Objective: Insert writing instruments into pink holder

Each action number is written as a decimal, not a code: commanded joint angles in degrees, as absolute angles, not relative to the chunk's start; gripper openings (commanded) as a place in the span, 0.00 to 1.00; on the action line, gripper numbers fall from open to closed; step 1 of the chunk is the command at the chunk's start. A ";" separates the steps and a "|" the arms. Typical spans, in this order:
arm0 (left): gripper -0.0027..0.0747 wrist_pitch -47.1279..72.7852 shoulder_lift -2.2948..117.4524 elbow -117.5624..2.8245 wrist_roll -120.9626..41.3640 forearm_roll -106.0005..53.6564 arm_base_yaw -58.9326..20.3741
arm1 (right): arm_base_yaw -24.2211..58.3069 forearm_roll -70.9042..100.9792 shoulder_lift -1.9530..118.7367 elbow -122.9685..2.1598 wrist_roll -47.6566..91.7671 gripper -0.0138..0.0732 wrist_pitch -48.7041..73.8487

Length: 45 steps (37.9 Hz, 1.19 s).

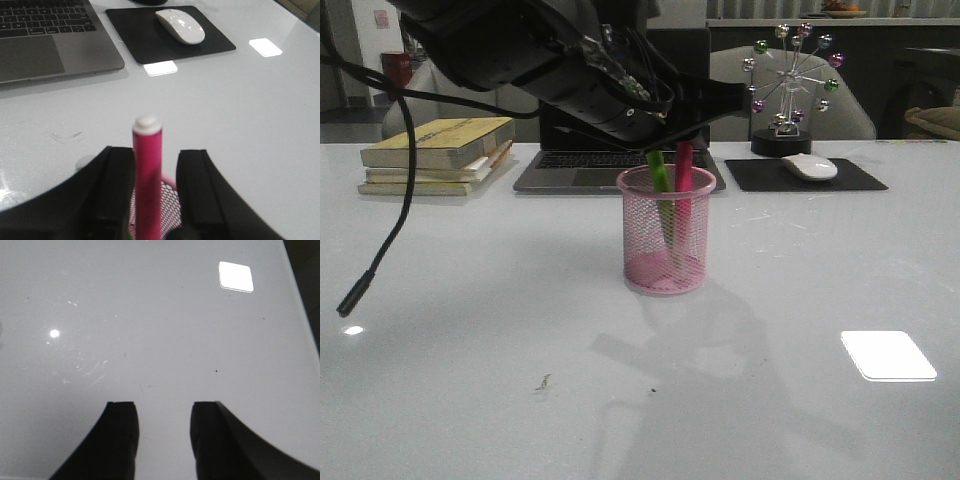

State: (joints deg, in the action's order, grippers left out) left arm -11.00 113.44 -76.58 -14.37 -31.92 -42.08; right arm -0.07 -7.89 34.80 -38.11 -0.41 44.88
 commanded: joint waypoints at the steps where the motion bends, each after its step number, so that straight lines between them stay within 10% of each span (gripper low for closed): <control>1: 0.53 -16.29 110.23 -78.20 -13.74 -31.75 -42.40 | -0.34 -9.11 34.70 -39.67 0.00 0.60 40.99; 45: 0.43 27.58 55.09 -63.15 -14.12 -11.35 -6.78 | -0.34 -9.13 34.70 -39.67 0.00 0.60 40.76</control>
